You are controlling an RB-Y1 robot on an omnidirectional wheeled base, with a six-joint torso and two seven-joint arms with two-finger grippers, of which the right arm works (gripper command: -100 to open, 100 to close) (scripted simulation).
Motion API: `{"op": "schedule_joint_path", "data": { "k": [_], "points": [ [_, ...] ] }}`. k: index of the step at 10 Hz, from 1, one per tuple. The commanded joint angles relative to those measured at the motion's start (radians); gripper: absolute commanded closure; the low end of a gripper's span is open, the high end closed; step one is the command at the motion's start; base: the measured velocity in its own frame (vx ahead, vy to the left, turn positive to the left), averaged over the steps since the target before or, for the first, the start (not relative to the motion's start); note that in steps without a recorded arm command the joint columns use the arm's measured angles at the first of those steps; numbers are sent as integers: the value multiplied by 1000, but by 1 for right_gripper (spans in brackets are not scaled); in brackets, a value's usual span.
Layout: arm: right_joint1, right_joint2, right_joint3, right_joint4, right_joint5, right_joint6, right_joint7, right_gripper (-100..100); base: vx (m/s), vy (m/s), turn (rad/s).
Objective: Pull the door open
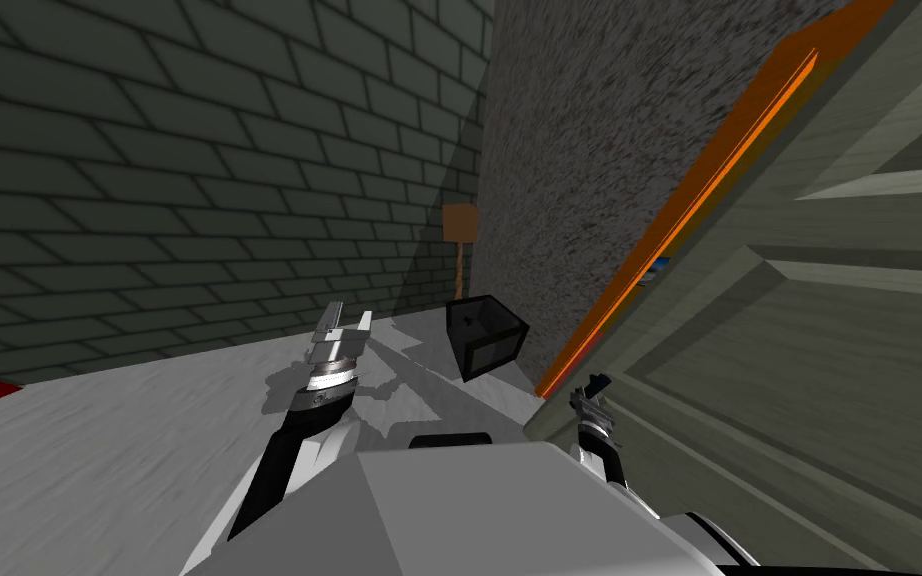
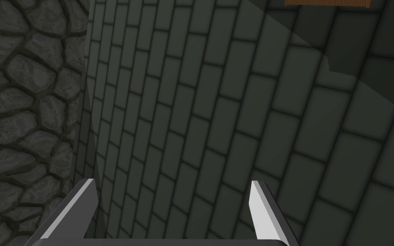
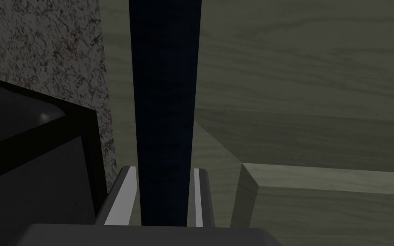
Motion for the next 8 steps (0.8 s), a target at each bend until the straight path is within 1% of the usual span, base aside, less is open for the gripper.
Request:
{"op": "schedule_joint_path", "data": {
  "k": [1, 4, 5, 6, 7, 8],
  "points": [
    [5, -3, 21, -11, 16, -3, -14, 100, -220, 77, 69],
    [11, -7, 57, -29, 42, -4, -35, 100, -247, 86, 48],
    [11, -7, 57, -29, 42, -4, -35, 100, -174, 44, 21],
    [11, -7, 57, -29, 42, -4, -35, 100, -50, 14, 2],
    [5, -2, 62, -14, 45, -7, -41, 100, -12, 6, 4],
    [11, -7, 80, -23, 56, -10, -53, 100, -122, 19, 43]
  ]
}}
